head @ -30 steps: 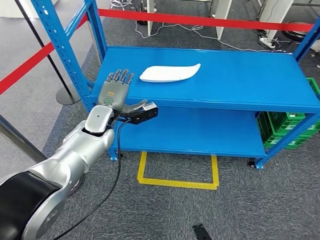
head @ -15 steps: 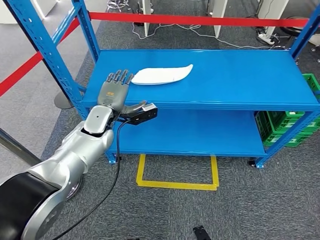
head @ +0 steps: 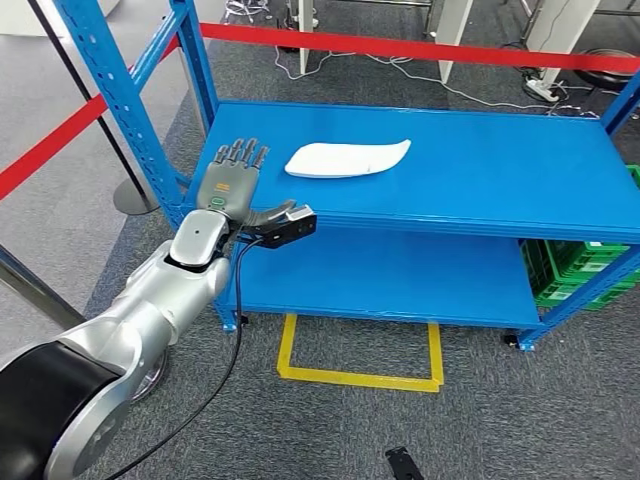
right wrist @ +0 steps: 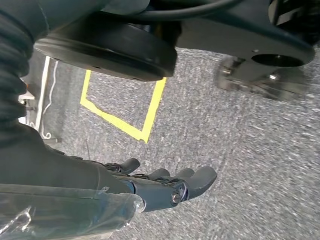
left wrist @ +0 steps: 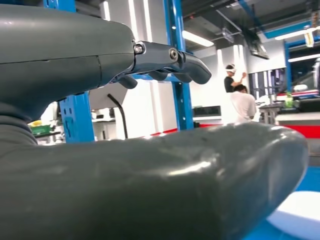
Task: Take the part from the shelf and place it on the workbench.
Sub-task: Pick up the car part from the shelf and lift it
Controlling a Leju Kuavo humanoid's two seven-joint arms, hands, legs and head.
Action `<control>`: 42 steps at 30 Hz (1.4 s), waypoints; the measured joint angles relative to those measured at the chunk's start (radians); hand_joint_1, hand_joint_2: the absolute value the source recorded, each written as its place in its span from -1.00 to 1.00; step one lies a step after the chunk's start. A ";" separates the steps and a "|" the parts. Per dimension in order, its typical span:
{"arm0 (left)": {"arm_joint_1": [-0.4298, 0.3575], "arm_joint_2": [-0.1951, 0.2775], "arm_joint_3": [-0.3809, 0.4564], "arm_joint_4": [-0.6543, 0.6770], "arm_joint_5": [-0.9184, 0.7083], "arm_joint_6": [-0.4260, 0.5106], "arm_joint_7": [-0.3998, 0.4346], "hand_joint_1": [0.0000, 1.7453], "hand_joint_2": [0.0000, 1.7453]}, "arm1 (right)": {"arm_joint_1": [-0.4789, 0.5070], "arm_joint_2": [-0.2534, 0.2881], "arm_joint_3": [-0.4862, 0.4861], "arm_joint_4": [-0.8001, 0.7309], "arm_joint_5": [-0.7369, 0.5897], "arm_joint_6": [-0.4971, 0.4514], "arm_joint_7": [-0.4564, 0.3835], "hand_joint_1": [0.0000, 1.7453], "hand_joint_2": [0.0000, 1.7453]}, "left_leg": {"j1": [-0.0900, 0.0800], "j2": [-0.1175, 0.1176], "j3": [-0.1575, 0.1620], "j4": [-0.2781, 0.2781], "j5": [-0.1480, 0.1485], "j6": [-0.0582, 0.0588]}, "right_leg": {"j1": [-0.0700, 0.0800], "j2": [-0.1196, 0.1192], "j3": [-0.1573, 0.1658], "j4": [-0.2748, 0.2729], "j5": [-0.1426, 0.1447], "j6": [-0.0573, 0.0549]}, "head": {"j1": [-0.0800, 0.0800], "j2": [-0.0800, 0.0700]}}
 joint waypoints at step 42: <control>-0.012 -0.002 0.004 0.000 0.019 0.006 -0.035 -1.00 -1.00 | 0.009 -0.003 -0.055 0.000 -0.052 0.016 -0.024 -1.00 -1.00 | 0.000 -0.001 -0.036 -0.007 0.039 -0.017 | 0.006 0.005 0.087 -0.124 -0.007 -0.016 | -0.008 0.000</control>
